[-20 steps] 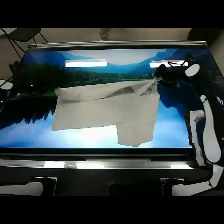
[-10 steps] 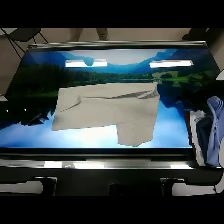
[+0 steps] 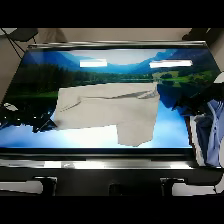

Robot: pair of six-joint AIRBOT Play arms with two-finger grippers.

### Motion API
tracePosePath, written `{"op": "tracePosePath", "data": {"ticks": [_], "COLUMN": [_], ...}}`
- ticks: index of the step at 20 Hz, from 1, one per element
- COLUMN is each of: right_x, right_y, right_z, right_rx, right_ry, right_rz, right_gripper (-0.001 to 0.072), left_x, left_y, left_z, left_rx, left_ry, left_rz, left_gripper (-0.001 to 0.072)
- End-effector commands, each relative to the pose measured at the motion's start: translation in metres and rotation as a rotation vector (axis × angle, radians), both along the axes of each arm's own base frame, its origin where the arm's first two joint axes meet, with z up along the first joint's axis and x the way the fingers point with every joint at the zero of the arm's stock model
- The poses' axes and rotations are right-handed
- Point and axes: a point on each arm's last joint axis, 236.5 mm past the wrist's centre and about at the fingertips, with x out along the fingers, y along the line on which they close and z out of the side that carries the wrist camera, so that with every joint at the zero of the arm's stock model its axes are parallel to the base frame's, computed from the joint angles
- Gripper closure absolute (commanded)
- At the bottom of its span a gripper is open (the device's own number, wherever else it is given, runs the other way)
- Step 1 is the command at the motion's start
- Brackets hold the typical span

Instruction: Fold the shirts.

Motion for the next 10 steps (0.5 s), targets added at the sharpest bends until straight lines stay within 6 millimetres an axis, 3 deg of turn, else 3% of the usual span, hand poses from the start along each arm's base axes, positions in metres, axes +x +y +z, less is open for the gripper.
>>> {"op": "tracePosePath", "data": {"ticks": [1, 3, 6, 8, 10], "right_x": [-0.002, -0.017, -0.036, -0.043, -0.033], "right_y": [0.001, 0.007, 0.052, 0.067, 0.080], "right_z": [-0.003, -0.020, -0.053, -0.080, -0.096], "right_rx": [0.004, 0.028, 0.187, 0.161, 0.138], "right_ry": [0.005, 0.063, 0.110, 0.111, 0.060], "right_rz": [0.011, 0.011, 0.032, 0.068, 0.059], "right_gripper": [0.0160, 0.0162, 0.0162, 0.0165, 0.0245], "left_x": [0.011, 0.011, 0.011, 0.011, 0.012], "left_y": [-0.002, -0.004, -0.003, -0.004, -0.004], "left_z": [-0.006, -0.006, -0.003, 0.001, 0.005], "left_rx": [0.011, 0.010, 0.013, 0.014, 0.017], "left_ry": [-0.032, -0.033, -0.044, -0.050, -0.064], "left_rz": [0.021, 0.011, 0.004, 0.002, -0.006], "left_gripper": [0.0533, 0.0681, 0.0682, 0.0681, 0.0681]}}
